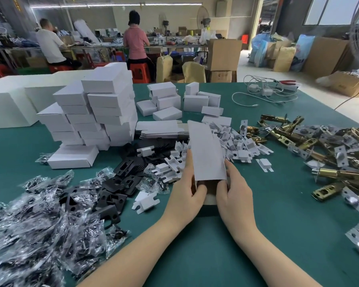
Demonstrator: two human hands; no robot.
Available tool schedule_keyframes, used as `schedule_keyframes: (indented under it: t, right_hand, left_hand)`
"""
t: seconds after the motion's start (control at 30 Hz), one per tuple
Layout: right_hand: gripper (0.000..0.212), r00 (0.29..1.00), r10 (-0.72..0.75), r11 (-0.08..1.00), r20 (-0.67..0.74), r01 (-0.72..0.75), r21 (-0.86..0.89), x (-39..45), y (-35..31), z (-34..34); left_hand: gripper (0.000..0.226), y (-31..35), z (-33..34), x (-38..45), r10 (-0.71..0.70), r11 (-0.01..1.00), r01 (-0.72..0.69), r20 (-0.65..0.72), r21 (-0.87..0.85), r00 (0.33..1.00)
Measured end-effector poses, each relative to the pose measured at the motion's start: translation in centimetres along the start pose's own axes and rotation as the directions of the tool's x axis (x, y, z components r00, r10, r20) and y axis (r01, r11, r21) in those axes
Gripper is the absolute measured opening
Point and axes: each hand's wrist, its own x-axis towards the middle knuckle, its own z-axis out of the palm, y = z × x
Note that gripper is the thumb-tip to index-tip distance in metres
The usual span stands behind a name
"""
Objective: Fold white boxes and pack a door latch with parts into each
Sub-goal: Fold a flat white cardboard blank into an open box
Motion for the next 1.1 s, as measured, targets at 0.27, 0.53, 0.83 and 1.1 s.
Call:
schedule_keyframes:
  t: [0.27, 0.53, 0.83, 1.1]
  right_hand:
    - [0.046, 0.996, 0.047, 0.986, -0.069, -0.035, 0.163, -0.1, -0.2, -0.4]
    - [0.043, 0.989, 0.120, 0.914, -0.082, -0.078, 0.399, 0.4, 0.1, -1.0]
    - [0.049, 0.926, -0.001, 0.885, 0.378, -0.175, 0.432, 1.0, 0.5, -1.1]
    - [0.047, 0.856, 0.035, 0.822, 0.516, -0.318, 0.472, 1.8, -0.3, -2.0]
  left_hand:
    - [0.084, -0.8, 0.4, 0.2, -0.042, 0.991, 0.034, 0.058, 0.132, 0.997]
    - [0.089, -0.7, 0.4, 0.4, -0.077, 0.993, 0.067, 0.107, 0.098, 0.991]
    - [0.022, -1.4, -1.7, 1.6, -0.281, 0.824, 0.167, -0.134, -0.542, 0.950]
    - [0.055, -1.3, -2.1, 2.0, -0.391, 0.670, 0.261, -0.031, -0.695, 0.920]
